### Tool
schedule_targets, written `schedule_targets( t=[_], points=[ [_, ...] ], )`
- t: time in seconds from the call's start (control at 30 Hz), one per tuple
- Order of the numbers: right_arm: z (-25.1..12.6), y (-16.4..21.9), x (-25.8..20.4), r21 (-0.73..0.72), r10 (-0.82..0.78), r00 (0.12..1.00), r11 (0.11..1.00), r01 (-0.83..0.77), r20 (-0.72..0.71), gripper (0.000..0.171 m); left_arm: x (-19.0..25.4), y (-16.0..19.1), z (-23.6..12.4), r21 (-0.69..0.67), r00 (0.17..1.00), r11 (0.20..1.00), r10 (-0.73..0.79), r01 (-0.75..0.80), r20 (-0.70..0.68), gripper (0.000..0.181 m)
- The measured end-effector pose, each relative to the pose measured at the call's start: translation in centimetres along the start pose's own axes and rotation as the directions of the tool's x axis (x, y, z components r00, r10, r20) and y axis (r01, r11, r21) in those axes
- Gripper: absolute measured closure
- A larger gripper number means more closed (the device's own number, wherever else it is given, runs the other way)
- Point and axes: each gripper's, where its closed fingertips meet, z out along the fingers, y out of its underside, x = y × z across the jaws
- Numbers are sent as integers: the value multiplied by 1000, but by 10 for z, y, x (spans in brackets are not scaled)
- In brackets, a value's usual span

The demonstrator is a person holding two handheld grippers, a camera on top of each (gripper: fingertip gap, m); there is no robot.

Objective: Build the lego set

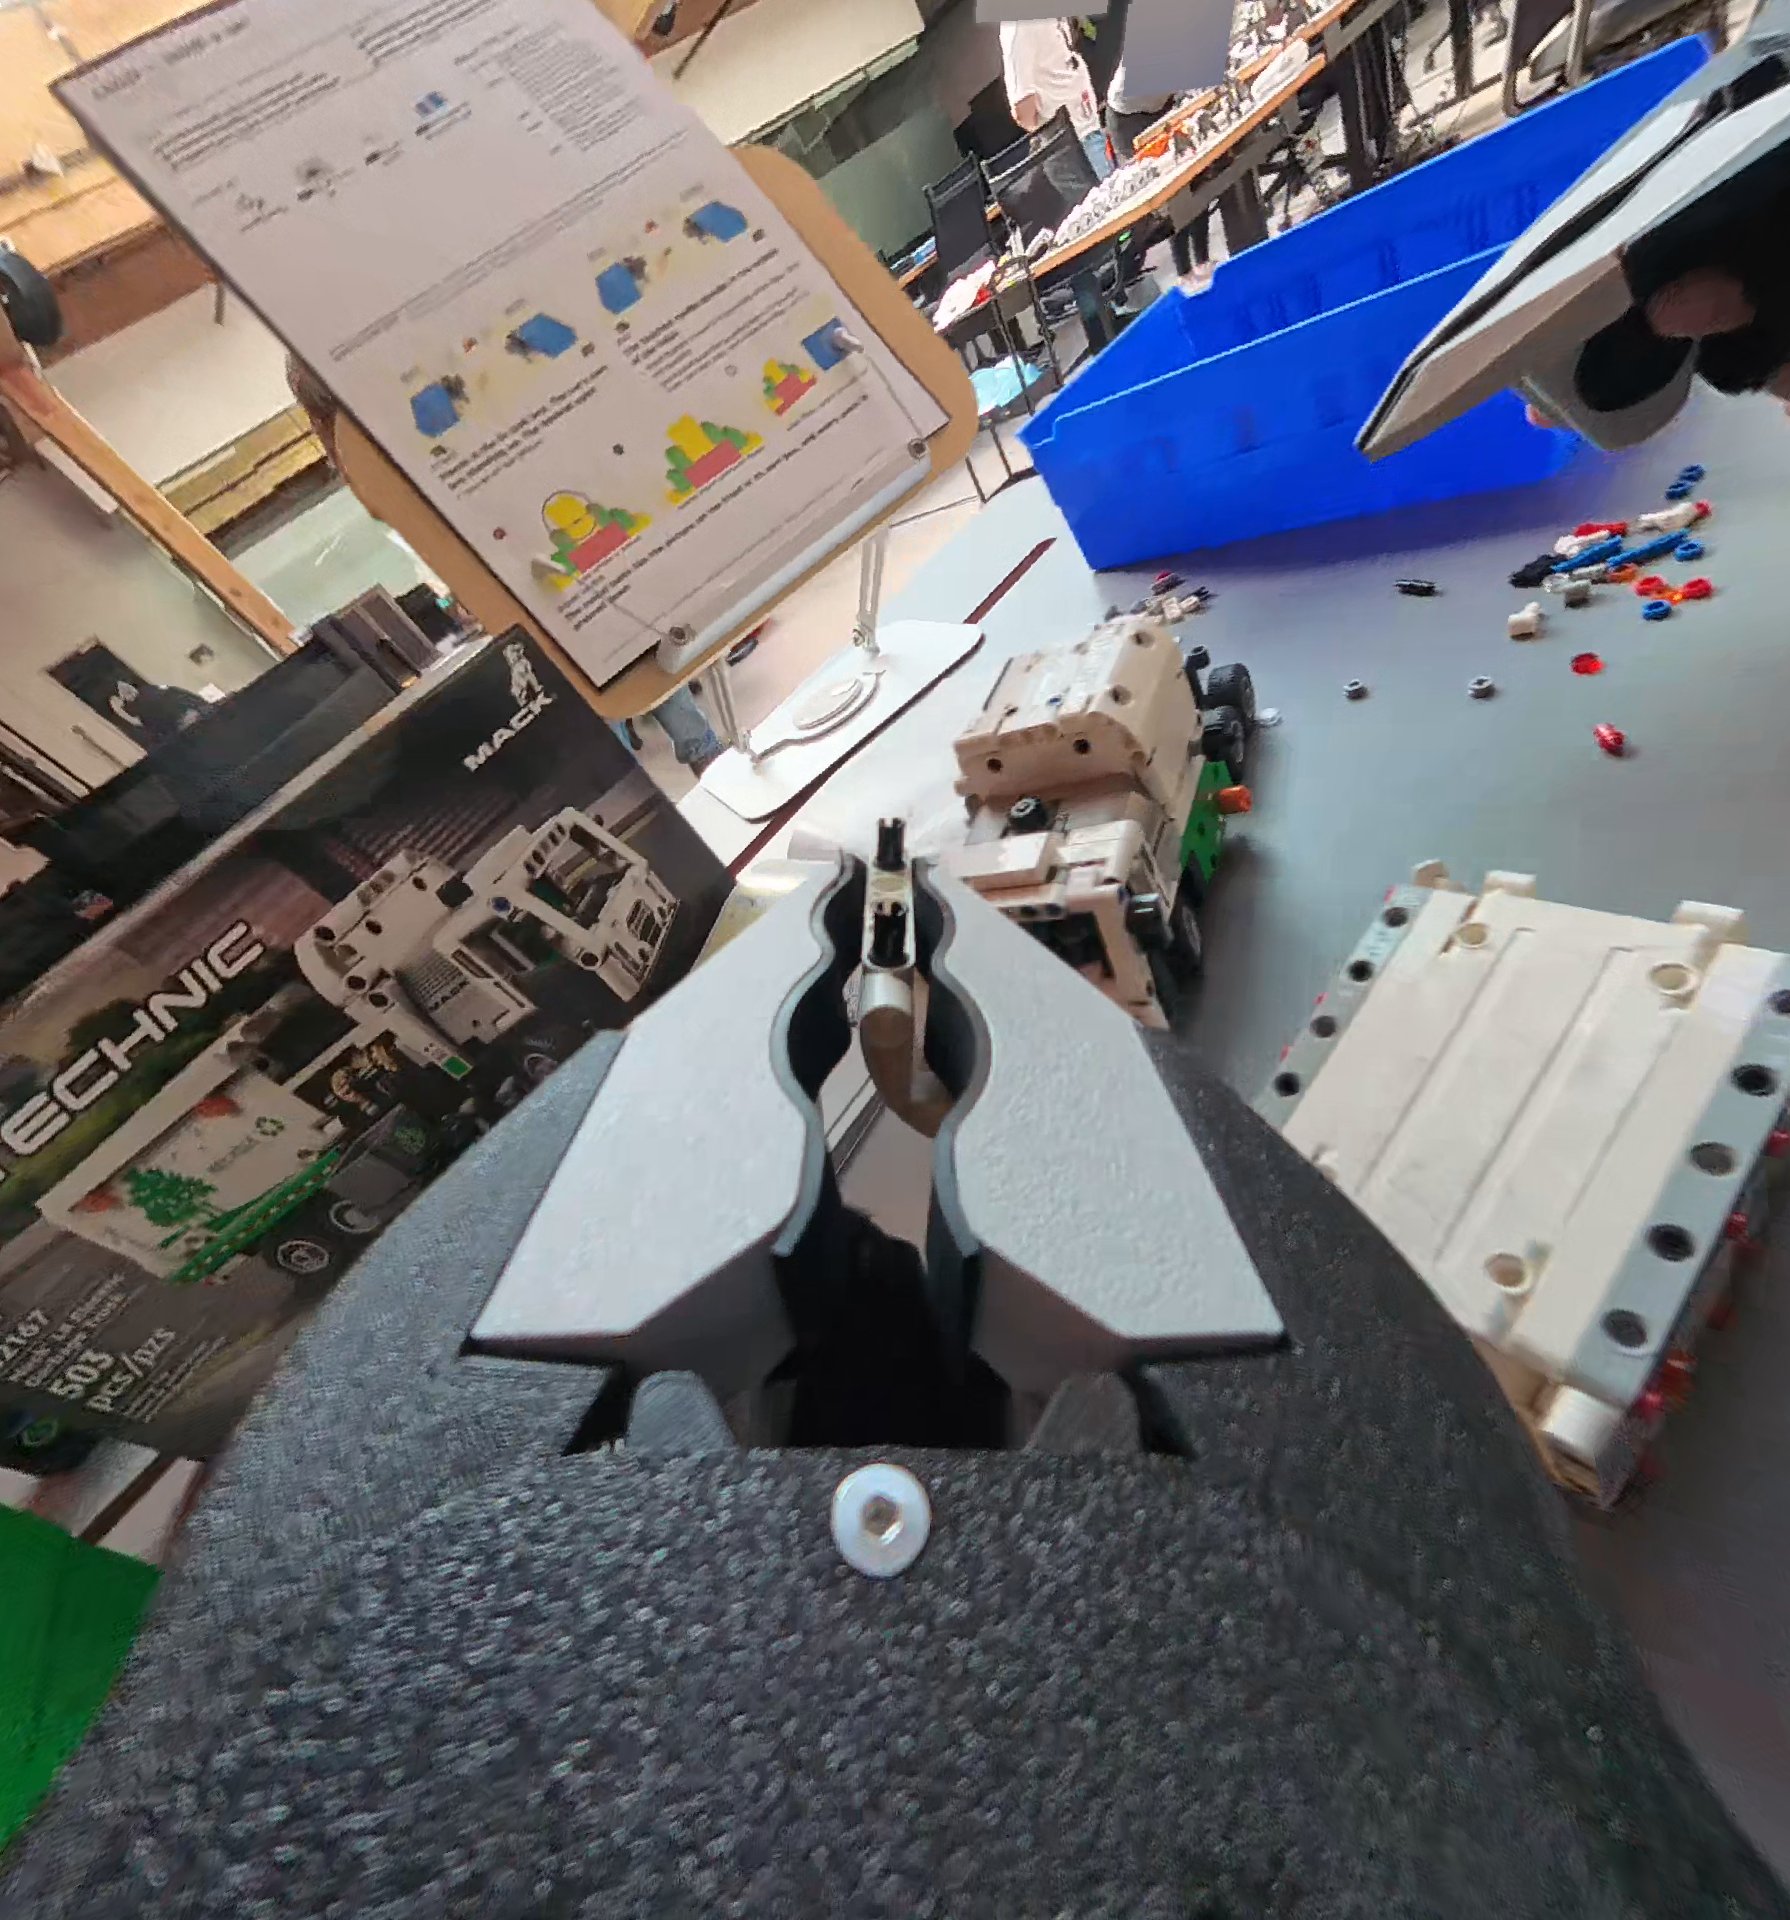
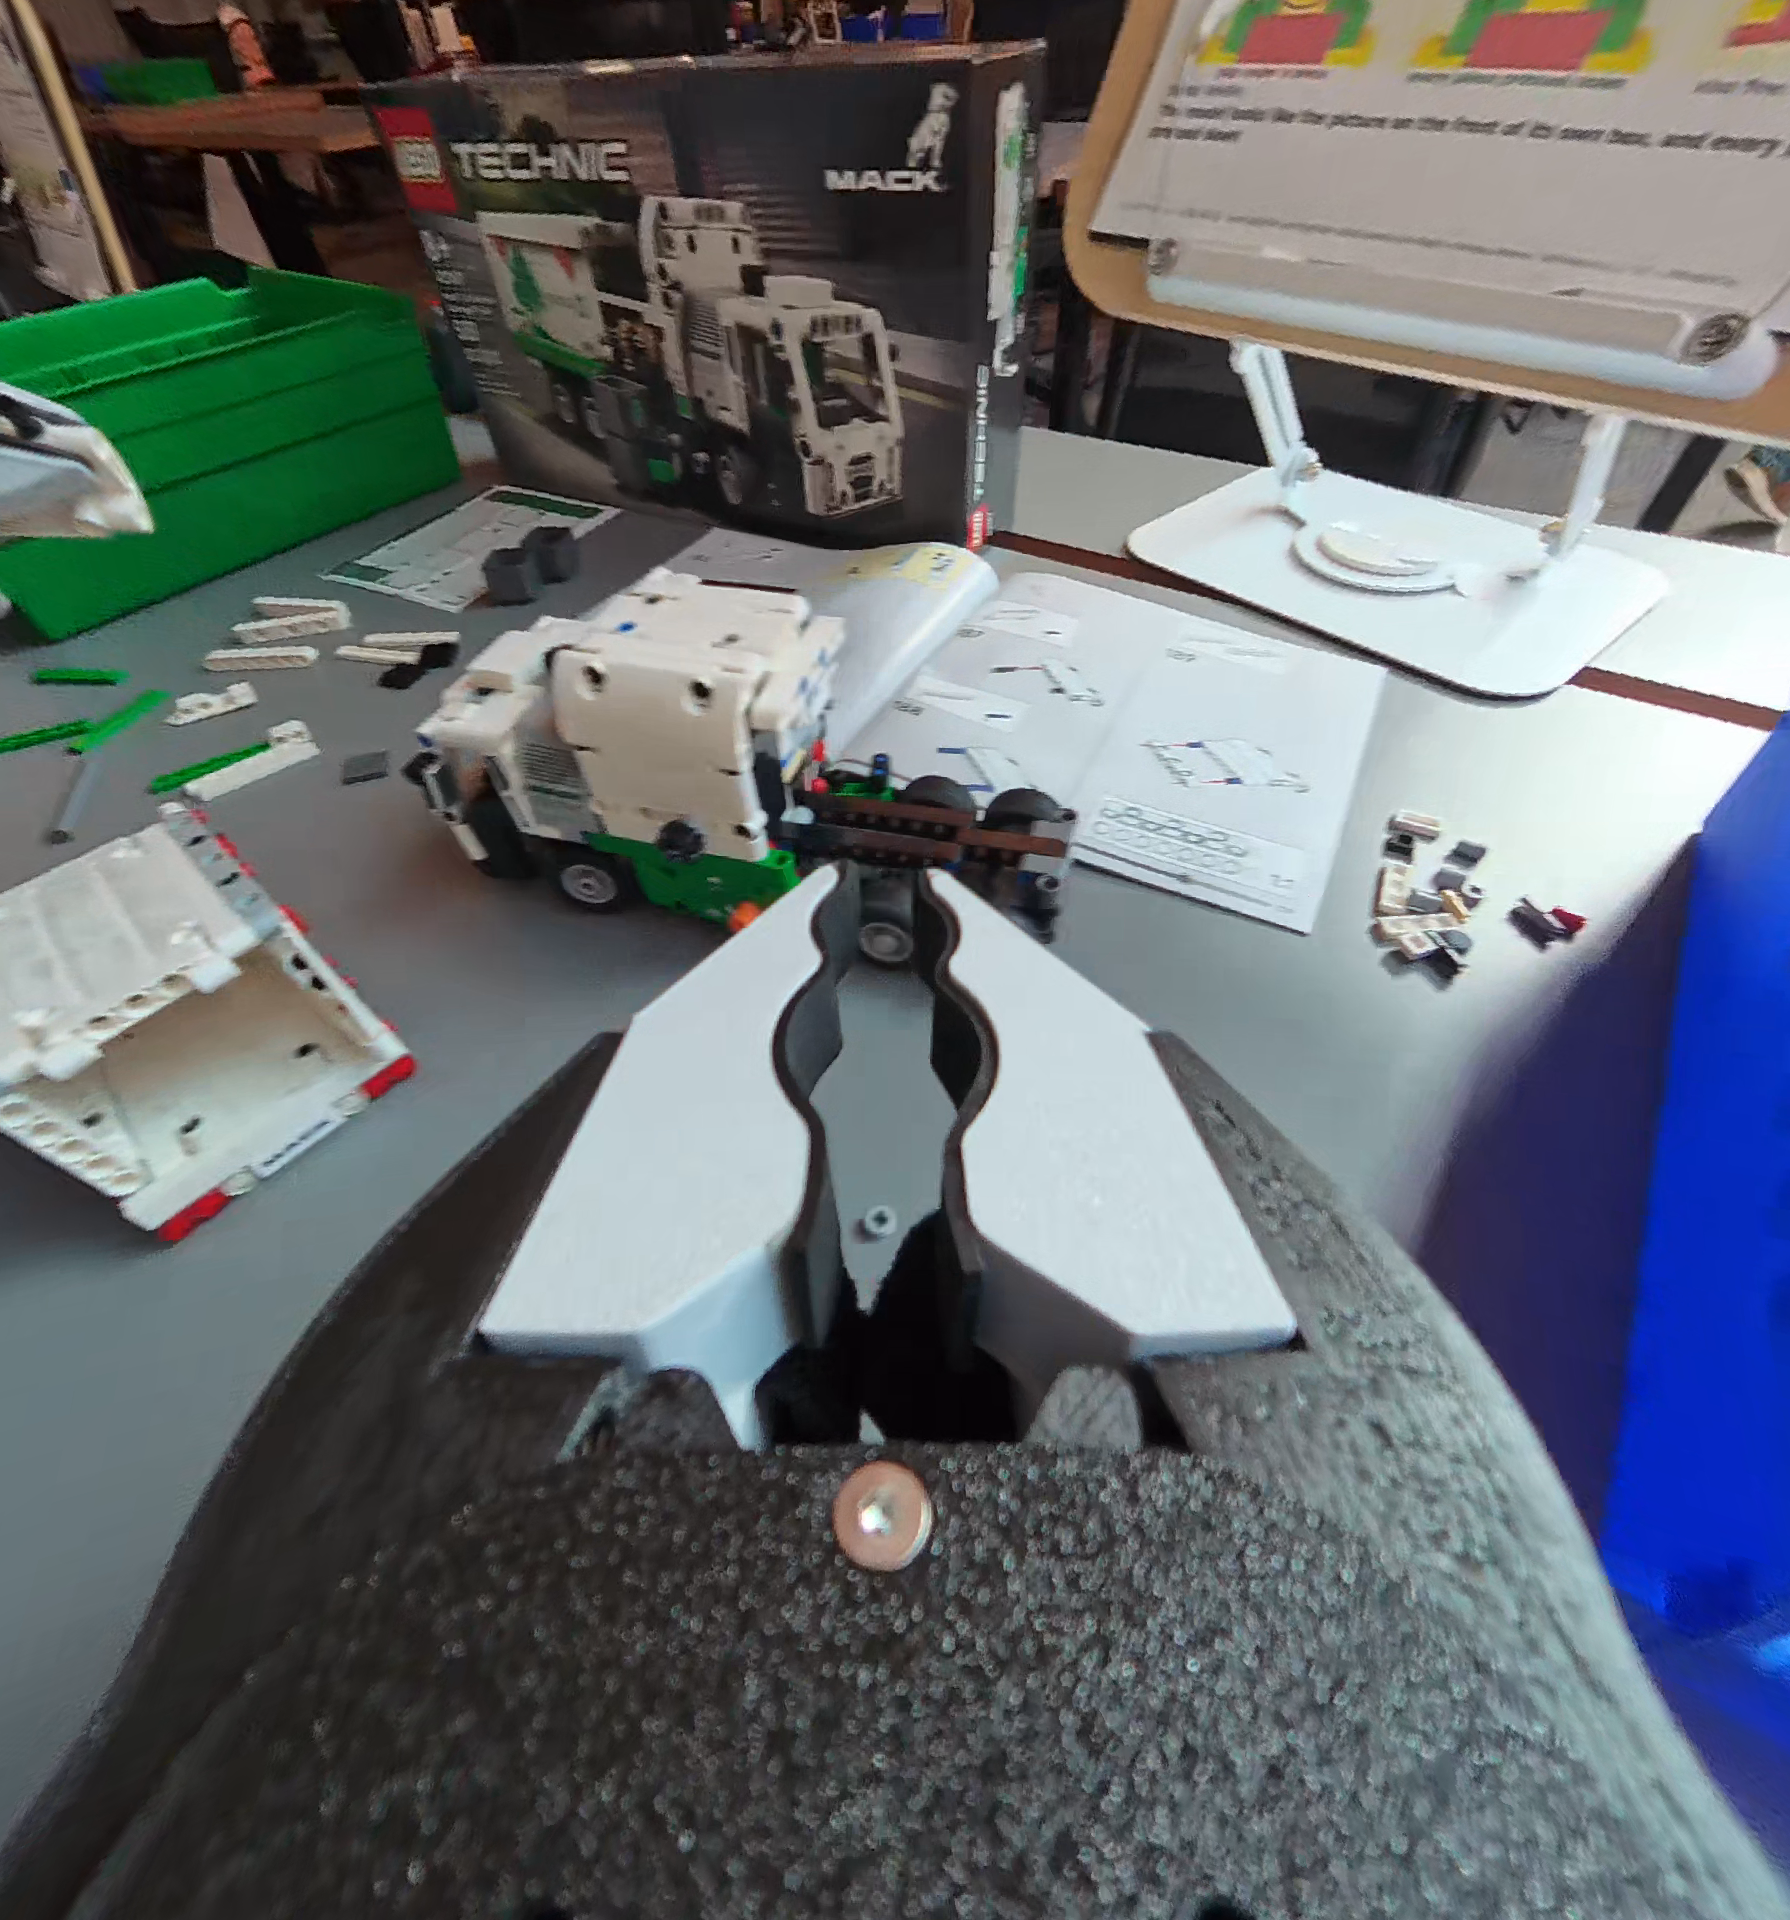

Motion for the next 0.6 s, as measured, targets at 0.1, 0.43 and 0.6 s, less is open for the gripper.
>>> schedule_targets(
  t=[0.1,0.43,0.6],
  points=[
    [15,-1,32,-36,-39,999,999,38,-37,161,-12,11,12,3,997,997,-78,78,-21,177],
    [31,29,68,-114,-23,997,993,16,-67,160,-16,38,35,-60,998,997,-48,46,-44,177],
    [32,33,63,-119,-1,999,993,-4,-42,161,-17,42,34,-76,991,990,-120,116,-60,177]
  ],
)
